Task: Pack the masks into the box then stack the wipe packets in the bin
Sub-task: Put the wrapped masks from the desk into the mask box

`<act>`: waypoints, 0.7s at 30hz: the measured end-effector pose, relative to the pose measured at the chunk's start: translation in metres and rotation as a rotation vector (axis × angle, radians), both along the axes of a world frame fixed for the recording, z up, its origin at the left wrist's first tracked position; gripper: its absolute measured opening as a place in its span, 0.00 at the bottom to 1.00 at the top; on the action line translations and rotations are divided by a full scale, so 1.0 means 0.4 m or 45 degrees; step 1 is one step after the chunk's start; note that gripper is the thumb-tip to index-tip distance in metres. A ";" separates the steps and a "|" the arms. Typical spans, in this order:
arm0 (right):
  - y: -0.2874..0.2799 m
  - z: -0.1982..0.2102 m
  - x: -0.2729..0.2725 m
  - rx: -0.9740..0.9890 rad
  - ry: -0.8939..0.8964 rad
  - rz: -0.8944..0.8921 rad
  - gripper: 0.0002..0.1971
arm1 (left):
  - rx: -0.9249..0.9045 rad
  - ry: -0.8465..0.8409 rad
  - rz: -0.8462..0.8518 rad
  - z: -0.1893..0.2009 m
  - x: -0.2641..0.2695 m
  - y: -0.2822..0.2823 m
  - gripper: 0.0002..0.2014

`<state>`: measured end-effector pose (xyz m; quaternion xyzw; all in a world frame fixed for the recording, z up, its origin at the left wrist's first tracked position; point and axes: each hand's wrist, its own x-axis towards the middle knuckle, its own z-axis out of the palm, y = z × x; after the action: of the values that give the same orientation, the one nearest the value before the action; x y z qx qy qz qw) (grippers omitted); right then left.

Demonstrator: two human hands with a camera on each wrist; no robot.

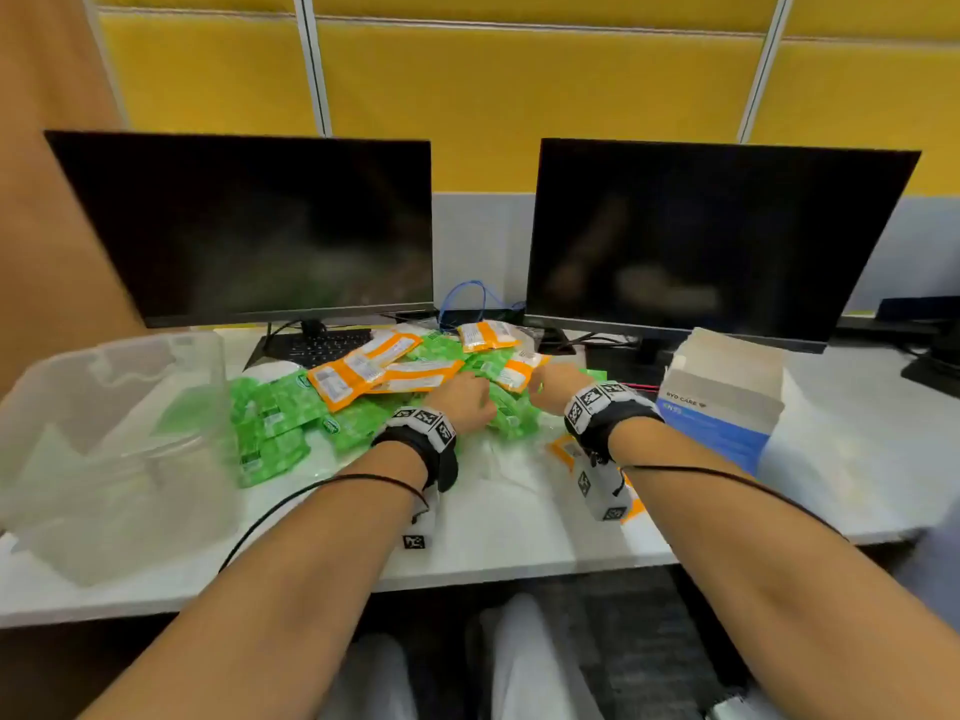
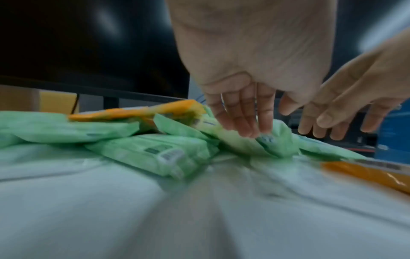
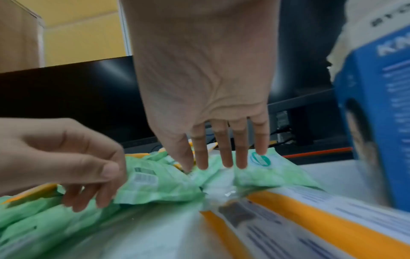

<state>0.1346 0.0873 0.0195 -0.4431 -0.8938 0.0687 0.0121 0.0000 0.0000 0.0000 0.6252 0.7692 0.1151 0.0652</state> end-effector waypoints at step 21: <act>0.093 -0.218 0.086 -0.522 0.071 -0.069 0.40 | -0.306 0.063 0.073 -0.204 0.110 0.088 0.55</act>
<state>0.1688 0.1245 -0.0675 -0.4580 -0.8482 0.2611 -0.0519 0.0440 0.0351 -0.0817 0.5932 0.7964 0.0083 0.1174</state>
